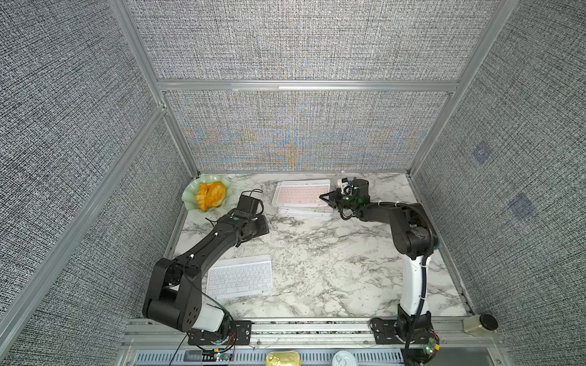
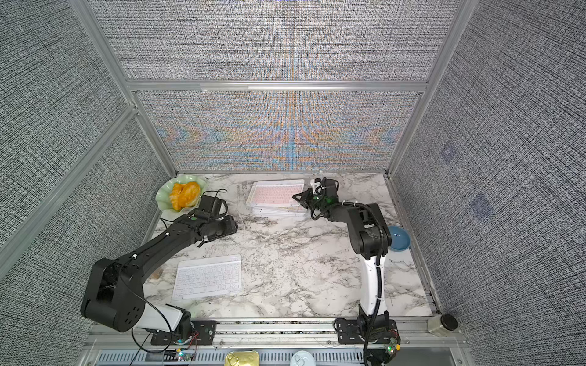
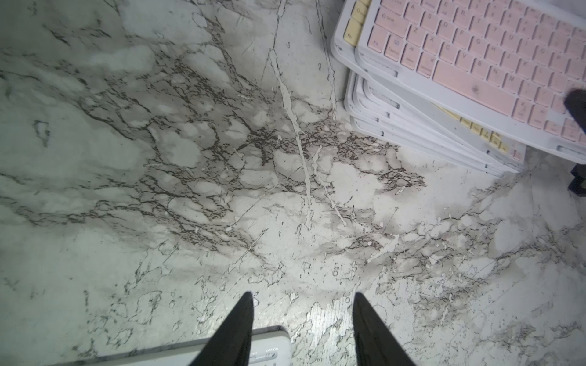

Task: Stack the numeric keypads
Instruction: Place the numeric keypad at the numeric keypad.

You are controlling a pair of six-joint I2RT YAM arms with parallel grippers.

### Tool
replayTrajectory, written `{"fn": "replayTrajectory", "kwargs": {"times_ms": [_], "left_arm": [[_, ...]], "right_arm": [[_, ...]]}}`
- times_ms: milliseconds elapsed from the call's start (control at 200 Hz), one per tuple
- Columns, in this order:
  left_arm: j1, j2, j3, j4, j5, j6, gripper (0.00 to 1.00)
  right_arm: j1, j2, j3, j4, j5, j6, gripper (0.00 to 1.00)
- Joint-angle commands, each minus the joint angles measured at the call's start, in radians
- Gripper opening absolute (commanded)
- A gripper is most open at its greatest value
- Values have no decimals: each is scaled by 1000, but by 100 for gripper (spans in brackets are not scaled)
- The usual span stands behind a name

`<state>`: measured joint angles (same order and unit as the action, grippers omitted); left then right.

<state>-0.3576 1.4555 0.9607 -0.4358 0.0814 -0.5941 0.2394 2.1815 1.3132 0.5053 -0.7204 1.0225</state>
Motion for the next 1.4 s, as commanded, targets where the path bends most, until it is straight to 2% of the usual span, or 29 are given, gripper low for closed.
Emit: {"fn": "replayTrajectory", "kwargs": {"times_ms": [0,125,345,710,1061,1186,1396], "left_arm": [[2,1,-2,6,10,8,52],[2,-1,-8,7,10,10,52],[2,-4,-20,15,14,8,52],[2,-12,-30,7,12,14,52],[-3,-51,-83,-18,31,28,51],[-32,-110,-136,-23,52,0,51],[-154,-195,-242,-75,33,-98,51]], "right_arm": [[-1,3,-12,25,8,55,13],[-7,5,-17,22,15,55,21],[-17,6,-37,14,31,48,25],[-42,-24,-38,-71,76,8,28],[-93,-106,-24,-227,138,-148,29],[-94,-164,-36,-279,155,-197,29],[-80,-314,-201,-232,156,-198,29]]}}
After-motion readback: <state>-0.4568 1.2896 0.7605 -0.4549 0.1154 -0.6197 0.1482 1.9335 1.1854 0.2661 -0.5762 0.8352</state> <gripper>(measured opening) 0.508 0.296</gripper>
